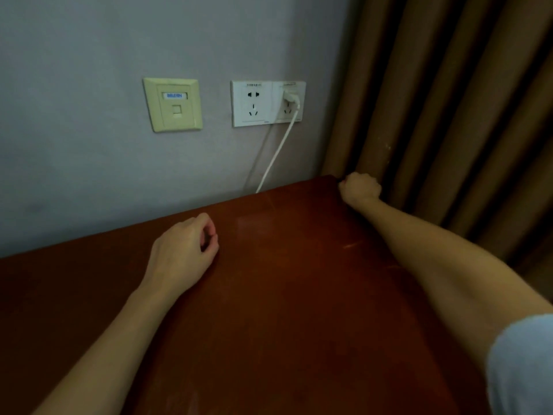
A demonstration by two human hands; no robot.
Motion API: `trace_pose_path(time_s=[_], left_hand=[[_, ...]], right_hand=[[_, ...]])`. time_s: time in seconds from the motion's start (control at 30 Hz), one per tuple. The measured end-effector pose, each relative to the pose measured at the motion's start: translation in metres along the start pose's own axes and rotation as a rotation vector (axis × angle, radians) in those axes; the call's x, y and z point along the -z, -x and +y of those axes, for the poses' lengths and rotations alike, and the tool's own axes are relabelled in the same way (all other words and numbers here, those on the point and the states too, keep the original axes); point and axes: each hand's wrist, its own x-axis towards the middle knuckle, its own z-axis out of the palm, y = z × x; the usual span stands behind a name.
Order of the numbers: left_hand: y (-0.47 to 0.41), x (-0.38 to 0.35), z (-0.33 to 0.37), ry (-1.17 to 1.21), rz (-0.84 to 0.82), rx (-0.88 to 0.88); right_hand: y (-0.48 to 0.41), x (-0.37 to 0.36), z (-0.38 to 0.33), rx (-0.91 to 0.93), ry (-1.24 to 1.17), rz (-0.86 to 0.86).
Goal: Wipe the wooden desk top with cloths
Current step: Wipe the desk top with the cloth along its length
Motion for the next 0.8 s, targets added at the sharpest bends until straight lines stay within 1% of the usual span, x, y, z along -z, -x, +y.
trace_pose_path(time_s=[0.07, 0.2, 0.3, 0.37, 0.43, 0.5, 0.57, 0.7, 0.77, 0.8], left_hand=[[0.000, 0.000, 0.000, 0.001, 0.000, 0.010], [0.000, 0.001, 0.001, 0.008, -0.013, 0.019], [0.000, 0.002, 0.000, 0.017, -0.018, 0.029], [0.001, 0.002, 0.000, 0.023, -0.015, 0.026], [0.001, 0.002, 0.000, 0.023, -0.013, 0.023], [0.001, 0.002, 0.001, 0.022, -0.011, 0.024], [0.001, 0.002, 0.002, 0.019, -0.014, 0.026], [0.002, 0.004, 0.003, 0.026, -0.021, 0.035], [0.002, 0.004, 0.003, 0.028, -0.023, 0.036], [0.002, 0.004, 0.003, 0.025, -0.025, 0.036]], right_hand=[[0.018, -0.002, -0.035, 0.097, 0.004, 0.003], [0.093, 0.004, -0.082, 0.386, -0.035, -0.022], [0.155, 0.018, -0.071, 0.609, -0.042, -0.058], [0.175, 0.027, -0.045, 0.693, -0.032, -0.103], [0.170, 0.035, -0.014, 0.666, 0.012, -0.135], [0.148, 0.038, 0.011, 0.579, 0.064, -0.115], [0.120, 0.035, 0.021, 0.502, 0.066, -0.076], [0.074, 0.013, -0.013, 0.358, 0.013, -0.025], [0.072, 0.008, -0.041, 0.344, -0.009, 0.000], [0.081, 0.007, -0.056, 0.374, -0.021, 0.002]])
